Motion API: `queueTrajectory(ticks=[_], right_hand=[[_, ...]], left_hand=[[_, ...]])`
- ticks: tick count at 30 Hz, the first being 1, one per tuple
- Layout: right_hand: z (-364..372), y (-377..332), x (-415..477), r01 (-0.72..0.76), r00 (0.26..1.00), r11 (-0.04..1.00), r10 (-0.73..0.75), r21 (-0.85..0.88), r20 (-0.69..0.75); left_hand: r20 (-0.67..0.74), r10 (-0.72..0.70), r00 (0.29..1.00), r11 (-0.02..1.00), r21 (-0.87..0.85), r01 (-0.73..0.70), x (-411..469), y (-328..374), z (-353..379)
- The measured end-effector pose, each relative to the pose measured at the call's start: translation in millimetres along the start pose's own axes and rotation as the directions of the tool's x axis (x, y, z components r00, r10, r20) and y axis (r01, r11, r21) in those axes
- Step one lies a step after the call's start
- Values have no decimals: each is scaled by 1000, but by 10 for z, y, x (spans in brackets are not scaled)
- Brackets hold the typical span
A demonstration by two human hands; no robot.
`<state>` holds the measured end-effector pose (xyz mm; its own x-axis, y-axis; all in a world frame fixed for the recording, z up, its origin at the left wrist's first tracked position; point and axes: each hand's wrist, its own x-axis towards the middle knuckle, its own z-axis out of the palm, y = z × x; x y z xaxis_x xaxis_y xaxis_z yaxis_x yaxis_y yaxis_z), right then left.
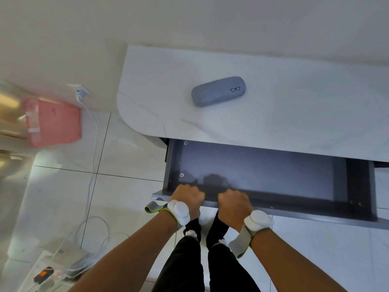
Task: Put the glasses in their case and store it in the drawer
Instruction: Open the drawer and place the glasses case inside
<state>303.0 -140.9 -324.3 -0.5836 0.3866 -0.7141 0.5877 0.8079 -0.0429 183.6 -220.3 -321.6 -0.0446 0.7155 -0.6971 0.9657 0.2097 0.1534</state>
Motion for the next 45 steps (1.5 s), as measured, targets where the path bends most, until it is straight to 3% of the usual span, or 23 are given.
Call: queueTrajectory(ticks=[4,6,7,9,10,11,14,18,30,35,41,45], right_hand=[[-31,46,38,19,1000,1000,-20,9,13],[-69,44,47,9,1000,1000,-10,22,23],[-89,40,42,-3,1000,1000,2,31,17],[-118,45,47,-20,1000,999,19,43,20],[-130,48,49,-9,999,999,8,42,36],[-135,59,52,22,999,999,-23,38,41],[-127,126,110,114,990,991,-120,72,76],[-102,148,122,161,983,981,-169,109,70],[-148,116,120,125,986,985,-137,121,97],[-181,103,96,116,986,987,-129,113,109],[-167,49,45,6,998,994,-13,109,67],[-143,41,50,-7,999,990,0,144,48]], left_hand=[[-17,9,1000,980,-200,-12,-62,-113,-243],[-188,-57,980,929,-371,-17,-6,-240,-526],[-336,-118,935,904,-426,-39,50,-311,-700],[-632,-219,743,916,-395,-65,254,-454,-1041],[-715,-235,658,937,-346,-41,375,-521,-1198],[-749,-236,620,954,-298,2,504,-585,-1333],[-655,-248,714,965,-231,123,916,-747,-1654],[-559,-236,795,968,-211,139,1258,-826,-1818],[-570,-203,796,979,-144,146,1330,-802,-1842],[-593,-141,793,978,-210,17,732,-671,-1650],[-320,18,947,987,-144,-67,-66,-473,-940],[-213,50,976,995,-69,-67,100,-438,-343]])
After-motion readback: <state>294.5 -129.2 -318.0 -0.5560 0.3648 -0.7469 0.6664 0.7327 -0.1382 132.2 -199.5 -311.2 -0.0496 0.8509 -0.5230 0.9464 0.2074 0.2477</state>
